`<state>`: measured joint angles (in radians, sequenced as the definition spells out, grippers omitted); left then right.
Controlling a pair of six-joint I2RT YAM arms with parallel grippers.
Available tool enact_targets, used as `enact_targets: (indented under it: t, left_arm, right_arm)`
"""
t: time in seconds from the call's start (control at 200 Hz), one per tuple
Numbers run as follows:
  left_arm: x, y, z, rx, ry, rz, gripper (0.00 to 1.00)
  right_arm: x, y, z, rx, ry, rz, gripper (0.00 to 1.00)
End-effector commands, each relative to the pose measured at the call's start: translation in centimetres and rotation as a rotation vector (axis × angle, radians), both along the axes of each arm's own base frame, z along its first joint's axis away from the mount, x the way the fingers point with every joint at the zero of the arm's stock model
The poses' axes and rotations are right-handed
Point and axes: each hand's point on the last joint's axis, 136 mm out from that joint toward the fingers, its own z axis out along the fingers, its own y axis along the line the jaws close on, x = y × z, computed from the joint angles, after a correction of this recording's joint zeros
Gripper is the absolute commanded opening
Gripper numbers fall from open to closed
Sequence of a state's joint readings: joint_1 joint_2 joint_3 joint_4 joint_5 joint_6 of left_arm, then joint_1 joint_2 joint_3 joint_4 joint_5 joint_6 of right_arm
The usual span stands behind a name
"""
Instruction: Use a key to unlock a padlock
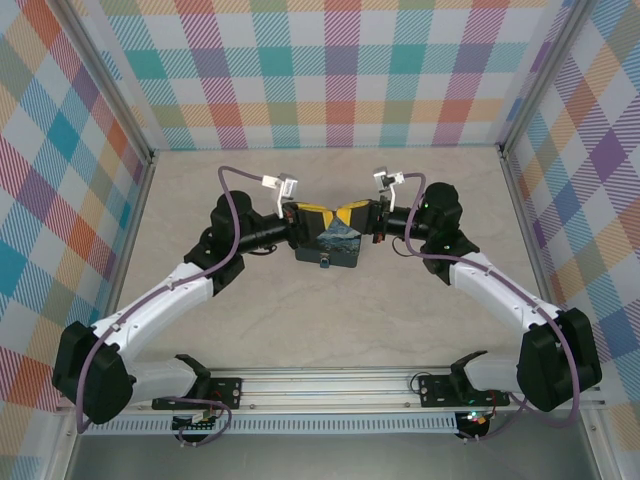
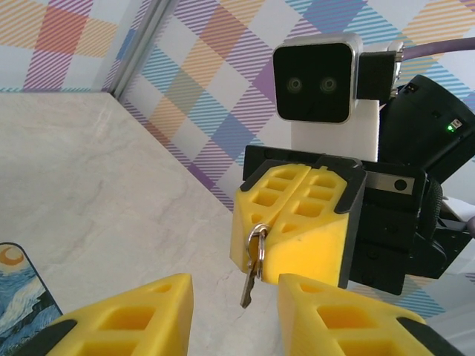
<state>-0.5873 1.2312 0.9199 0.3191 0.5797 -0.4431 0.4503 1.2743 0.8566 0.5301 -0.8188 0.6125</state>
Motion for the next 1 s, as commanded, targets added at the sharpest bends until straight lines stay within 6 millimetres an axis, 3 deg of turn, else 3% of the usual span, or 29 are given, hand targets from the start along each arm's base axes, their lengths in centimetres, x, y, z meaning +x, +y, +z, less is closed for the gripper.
enact_targets:
  t: [0.0, 0.345, 0.995]
  left_arm:
    - [-0.58, -0.81, 1.15, -0.035, -0.033, -0.048, 0.35]
    - [-0.72, -1.5, 0.88, -0.031, -0.025, -0.074, 0.25]
    - [-0.93, -1.7, 0.85, -0.029, -0.028, -0.091, 0.18]
  right_arm:
    - [-0.45, 0.24, 1.69, 0.027, -0.053, 0.015, 0.01]
    - [-0.56, 0.49, 1.87, 0.035, -0.052, 0.02, 0.01]
    - [-0.41, 0.42, 2.09, 0.05, -0.042, 0.011, 0.01]
